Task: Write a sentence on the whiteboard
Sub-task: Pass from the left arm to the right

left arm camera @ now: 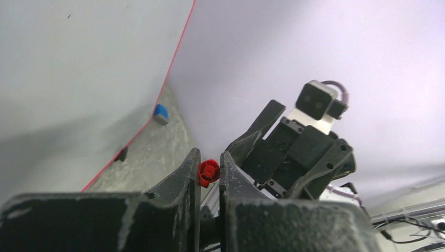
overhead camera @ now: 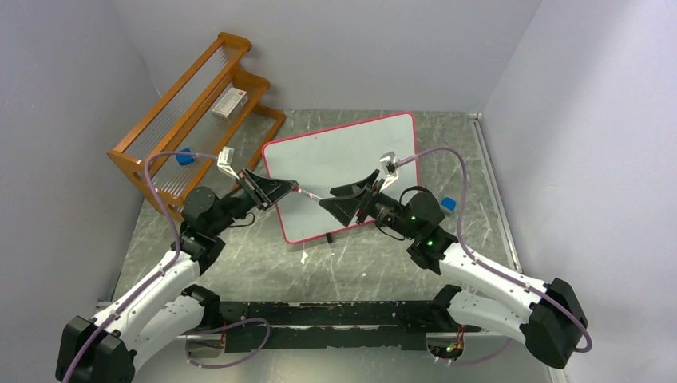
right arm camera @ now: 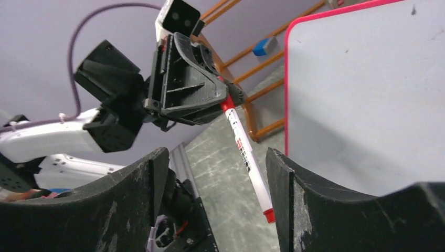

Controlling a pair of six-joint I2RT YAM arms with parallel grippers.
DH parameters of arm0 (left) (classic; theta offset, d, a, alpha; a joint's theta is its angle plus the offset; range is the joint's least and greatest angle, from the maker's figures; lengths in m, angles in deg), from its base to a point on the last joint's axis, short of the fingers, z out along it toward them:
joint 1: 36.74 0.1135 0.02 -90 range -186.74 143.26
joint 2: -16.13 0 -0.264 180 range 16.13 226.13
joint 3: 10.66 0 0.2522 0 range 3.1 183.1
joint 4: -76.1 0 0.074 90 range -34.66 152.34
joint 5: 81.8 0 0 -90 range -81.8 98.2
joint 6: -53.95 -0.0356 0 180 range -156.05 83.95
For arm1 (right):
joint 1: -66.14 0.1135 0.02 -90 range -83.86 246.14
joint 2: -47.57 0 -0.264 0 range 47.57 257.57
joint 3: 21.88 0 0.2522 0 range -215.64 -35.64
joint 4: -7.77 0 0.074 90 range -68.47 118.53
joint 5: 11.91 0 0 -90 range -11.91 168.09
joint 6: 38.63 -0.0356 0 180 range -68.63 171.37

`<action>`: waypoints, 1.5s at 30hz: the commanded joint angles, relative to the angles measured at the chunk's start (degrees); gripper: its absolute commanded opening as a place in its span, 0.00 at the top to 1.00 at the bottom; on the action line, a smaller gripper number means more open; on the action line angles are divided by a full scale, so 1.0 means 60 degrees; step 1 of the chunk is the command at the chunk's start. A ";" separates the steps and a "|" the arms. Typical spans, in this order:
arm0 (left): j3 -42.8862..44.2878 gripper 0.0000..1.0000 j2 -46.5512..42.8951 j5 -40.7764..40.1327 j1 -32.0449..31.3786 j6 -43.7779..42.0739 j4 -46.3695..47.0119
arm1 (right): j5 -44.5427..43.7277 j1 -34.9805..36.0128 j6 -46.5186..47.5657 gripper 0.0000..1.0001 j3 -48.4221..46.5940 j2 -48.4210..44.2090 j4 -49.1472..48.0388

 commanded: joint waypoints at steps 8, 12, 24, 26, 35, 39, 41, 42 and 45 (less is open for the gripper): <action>-0.0816 0.95 0.0221 -0.0209 -0.0024 0.2391 0.3916 | 0.0392 -0.0423 -0.1084 0.29 0.0046 0.0297 -0.1146; -0.0835 0.95 0.0312 -0.0133 -0.0026 0.2524 0.4086 | 0.0835 -0.0478 -0.1233 0.33 -0.0070 0.0500 -0.1395; -0.0662 0.95 0.0564 0.0050 -0.0039 0.2429 0.4073 | 0.1381 -0.0478 -0.1453 0.46 -0.0440 0.0921 -0.1842; -0.0688 0.95 0.0551 0.0041 -0.0039 0.2442 0.4081 | 0.1433 -0.0480 -0.1500 0.48 -0.0475 0.0997 -0.1912; -0.0745 0.95 0.0541 -0.0005 -0.0039 0.2442 0.4102 | 0.1543 -0.0482 -0.1752 0.59 -0.0567 0.1173 -0.2312; -0.0797 0.95 0.0535 -0.0041 -0.0039 0.2488 0.4176 | 0.1577 -0.0474 -0.1772 0.65 -0.0572 0.1230 -0.2340; -0.0766 0.95 0.0562 -0.0009 -0.0039 0.2473 0.4150 | 0.1599 -0.0474 -0.1783 0.68 -0.0573 0.1261 -0.2338; -0.0761 0.95 0.0557 0.0004 -0.0039 0.2472 0.4174 | 0.1613 -0.0474 -0.1801 0.70 -0.0574 0.1277 -0.2356; -0.0729 0.95 0.0550 0.0007 -0.0039 0.2441 0.4103 | 0.1586 -0.0480 -0.1786 0.74 -0.0549 0.1267 -0.2376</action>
